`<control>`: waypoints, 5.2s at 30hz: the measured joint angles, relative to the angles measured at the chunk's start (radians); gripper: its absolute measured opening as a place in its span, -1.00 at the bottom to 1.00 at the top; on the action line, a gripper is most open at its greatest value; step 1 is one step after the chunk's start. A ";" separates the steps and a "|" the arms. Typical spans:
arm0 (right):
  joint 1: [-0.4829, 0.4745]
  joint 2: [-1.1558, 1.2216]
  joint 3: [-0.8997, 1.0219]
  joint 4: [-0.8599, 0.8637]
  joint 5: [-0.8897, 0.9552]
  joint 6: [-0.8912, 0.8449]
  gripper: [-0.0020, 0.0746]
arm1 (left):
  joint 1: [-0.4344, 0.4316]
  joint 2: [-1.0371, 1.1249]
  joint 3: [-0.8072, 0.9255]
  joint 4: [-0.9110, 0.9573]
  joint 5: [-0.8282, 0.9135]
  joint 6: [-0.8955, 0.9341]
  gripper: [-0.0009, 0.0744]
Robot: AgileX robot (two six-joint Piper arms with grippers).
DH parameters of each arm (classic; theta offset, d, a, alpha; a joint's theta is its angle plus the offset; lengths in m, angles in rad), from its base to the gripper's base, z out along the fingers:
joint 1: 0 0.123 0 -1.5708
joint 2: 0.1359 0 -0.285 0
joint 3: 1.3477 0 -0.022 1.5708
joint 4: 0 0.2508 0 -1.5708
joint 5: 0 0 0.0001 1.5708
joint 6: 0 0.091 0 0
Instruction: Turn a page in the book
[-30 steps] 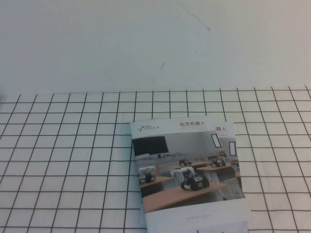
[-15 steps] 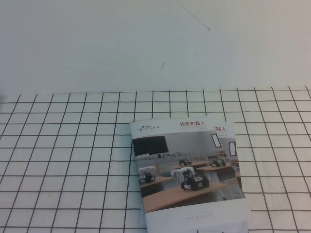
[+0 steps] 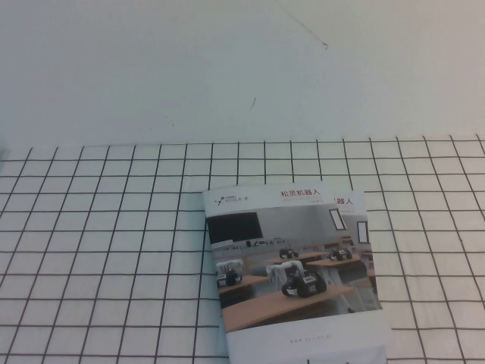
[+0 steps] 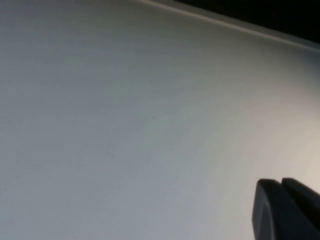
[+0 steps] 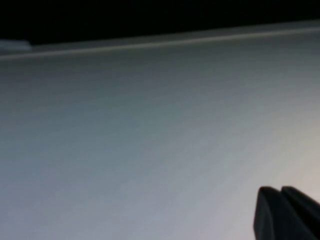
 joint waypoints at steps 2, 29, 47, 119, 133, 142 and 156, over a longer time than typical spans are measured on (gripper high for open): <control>0.000 0.000 -0.119 -0.047 0.103 0.056 -0.92 | 0.000 0.000 -0.082 -0.002 0.073 -0.002 -0.99; 0.000 0.525 -0.684 -0.169 1.202 0.090 -0.92 | 0.000 0.626 -0.544 -0.306 1.451 -0.084 -0.98; 0.171 0.941 -0.650 0.298 1.680 -0.207 -0.92 | -0.026 0.995 -0.544 -0.833 1.432 0.493 -0.99; 0.256 1.896 -0.504 1.764 1.492 -1.799 0.06 | -0.271 1.900 -0.874 -1.023 1.335 0.854 -0.98; 0.256 1.896 -0.566 1.826 1.847 -1.861 0.06 | -0.271 1.900 -0.874 -1.019 1.335 0.856 -0.98; 0.258 1.896 -0.624 1.832 2.013 -1.873 0.06 | -0.271 1.900 -0.876 -1.015 1.335 0.856 -0.98; 0.258 1.901 -0.633 1.809 2.015 -1.876 -0.70 | -0.271 1.892 -0.876 -0.976 1.335 0.866 -0.98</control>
